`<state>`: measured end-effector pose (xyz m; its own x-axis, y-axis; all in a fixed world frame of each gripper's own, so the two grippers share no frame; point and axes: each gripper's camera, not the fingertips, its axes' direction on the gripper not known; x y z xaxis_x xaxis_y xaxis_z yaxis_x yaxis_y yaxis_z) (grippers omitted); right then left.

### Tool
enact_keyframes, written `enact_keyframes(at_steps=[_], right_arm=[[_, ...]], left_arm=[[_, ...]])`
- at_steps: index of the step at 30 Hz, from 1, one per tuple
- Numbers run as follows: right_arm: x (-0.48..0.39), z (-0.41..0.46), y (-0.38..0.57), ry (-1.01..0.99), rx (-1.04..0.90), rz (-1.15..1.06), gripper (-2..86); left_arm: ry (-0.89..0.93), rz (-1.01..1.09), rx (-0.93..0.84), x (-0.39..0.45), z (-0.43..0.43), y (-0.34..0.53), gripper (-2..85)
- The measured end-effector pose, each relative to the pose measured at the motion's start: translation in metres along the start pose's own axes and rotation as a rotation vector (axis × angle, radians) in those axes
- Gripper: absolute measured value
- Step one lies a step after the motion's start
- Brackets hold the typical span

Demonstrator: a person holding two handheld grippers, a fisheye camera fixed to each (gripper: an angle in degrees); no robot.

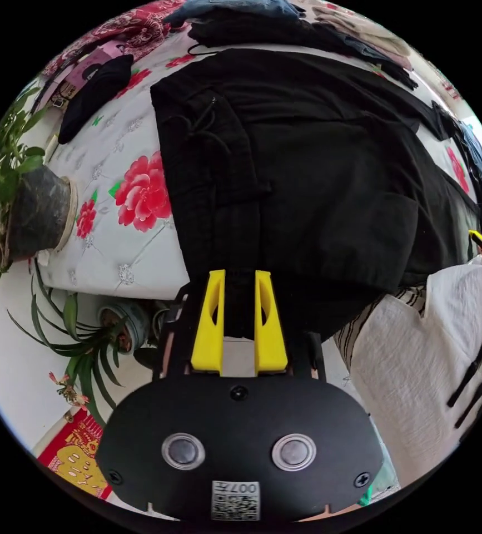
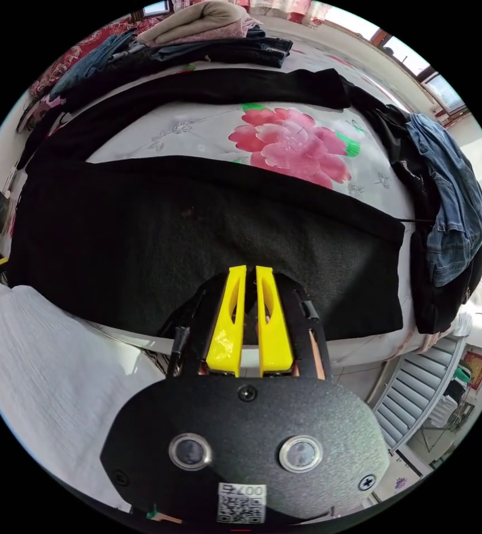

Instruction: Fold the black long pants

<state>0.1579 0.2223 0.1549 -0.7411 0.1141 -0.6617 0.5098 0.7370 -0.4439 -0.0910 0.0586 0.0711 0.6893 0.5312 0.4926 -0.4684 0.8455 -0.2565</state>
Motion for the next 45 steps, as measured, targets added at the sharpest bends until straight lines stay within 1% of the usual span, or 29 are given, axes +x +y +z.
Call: enact_keyframes(at_steps=[1, 3, 5, 7, 8, 10, 12, 14, 16, 18, 19, 20, 22, 24, 27, 29, 31, 34, 36, 38, 41, 43, 45], right_arm=[[0.000, -0.001, -0.003, -0.003, 0.002, 0.000, 0.7], [0.000, -0.002, -0.007, -0.006, 0.002, -0.013, 0.7], [0.002, -0.004, -0.014, -0.010, -0.020, -0.031, 0.7], [0.003, -0.005, -0.021, -0.018, -0.043, -0.033, 0.7], [0.003, -0.005, -0.024, -0.029, -0.052, -0.033, 0.8], [0.002, -0.005, -0.028, -0.034, -0.053, -0.031, 0.9], [0.000, -0.005, -0.029, -0.029, -0.045, -0.030, 1.0], [-0.001, -0.005, -0.027, -0.023, -0.023, -0.032, 1.0], [0.001, -0.006, -0.028, -0.028, -0.033, -0.020, 1.1], [0.008, -0.008, -0.034, -0.038, -0.079, 0.019, 1.2], [0.014, -0.015, -0.037, -0.057, -0.051, 0.051, 1.3], [0.021, -0.027, -0.037, -0.093, 0.024, 0.090, 1.5], [0.036, -0.045, -0.040, -0.160, 0.129, 0.155, 2.1], [0.050, -0.060, -0.046, -0.204, 0.208, 0.204, 3.1], [0.067, -0.073, -0.073, -0.231, 0.279, 0.229, 4.6], [0.076, -0.078, -0.110, -0.225, 0.299, 0.221, 5.7], [0.082, -0.081, -0.145, -0.206, 0.307, 0.212, 6.6], [0.088, -0.087, -0.207, -0.206, 0.316, 0.182, 7.5], [0.089, -0.090, -0.246, -0.179, 0.323, 0.146, 7.9], [0.090, -0.084, -0.296, -0.138, 0.304, 0.105, 8.3], [0.094, -0.063, -0.353, -0.107, 0.256, 0.097, 8.7], [0.098, -0.046, -0.381, -0.076, 0.230, 0.105, 8.9], [0.102, -0.027, -0.404, -0.027, 0.193, 0.113, 8.9]], left_arm=[[-0.018, 0.027, -0.011, 0.003, -0.003, -0.002, 4.4], [-0.052, 0.046, 0.031, 0.001, -0.016, 0.003, 3.3], [0.012, -0.014, 0.147, -0.020, -0.058, 0.023, 2.8], [0.031, -0.049, 0.230, -0.033, -0.090, 0.045, 2.9], [0.031, -0.059, 0.242, -0.038, -0.098, 0.058, 3.1], [0.044, -0.087, 0.207, -0.044, -0.086, 0.069, 4.3], [0.104, -0.141, 0.113, -0.049, -0.041, 0.070, 5.5], [0.207, -0.222, 0.011, -0.048, 0.013, 0.063, 6.7], [0.183, -0.214, -0.006, -0.042, 0.015, 0.054, 7.3], [0.113, -0.139, -0.031, -0.032, 0.009, 0.046, 7.6], [0.080, -0.092, -0.047, -0.028, 0.003, 0.045, 7.5], [0.078, -0.067, -0.050, -0.028, -0.005, 0.048, 6.4], [0.143, -0.064, -0.049, -0.037, -0.021, 0.056, 4.3], [0.149, -0.122, -0.009, -0.053, -0.043, 0.066, 3.5], [0.175, -0.188, 0.113, -0.079, -0.082, 0.058, 4.3], [0.183, -0.174, 0.192, -0.086, -0.102, 0.022, 4.9], [0.175, -0.130, 0.219, -0.083, -0.110, -0.020, 4.5], [0.148, -0.079, 0.216, -0.077, -0.112, -0.097, 0.7], [0.137, -0.065, 0.201, -0.079, -0.108, -0.144, 0.7], [0.126, -0.055, 0.144, -0.083, -0.097, -0.202, 2.8], [0.081, -0.031, 0.073, -0.083, -0.081, -0.259, 6.0], [0.042, -0.005, 0.023, -0.078, -0.068, -0.284, 7.0], [0.006, 0.033, -0.070, -0.071, -0.048, -0.304, 6.3]])
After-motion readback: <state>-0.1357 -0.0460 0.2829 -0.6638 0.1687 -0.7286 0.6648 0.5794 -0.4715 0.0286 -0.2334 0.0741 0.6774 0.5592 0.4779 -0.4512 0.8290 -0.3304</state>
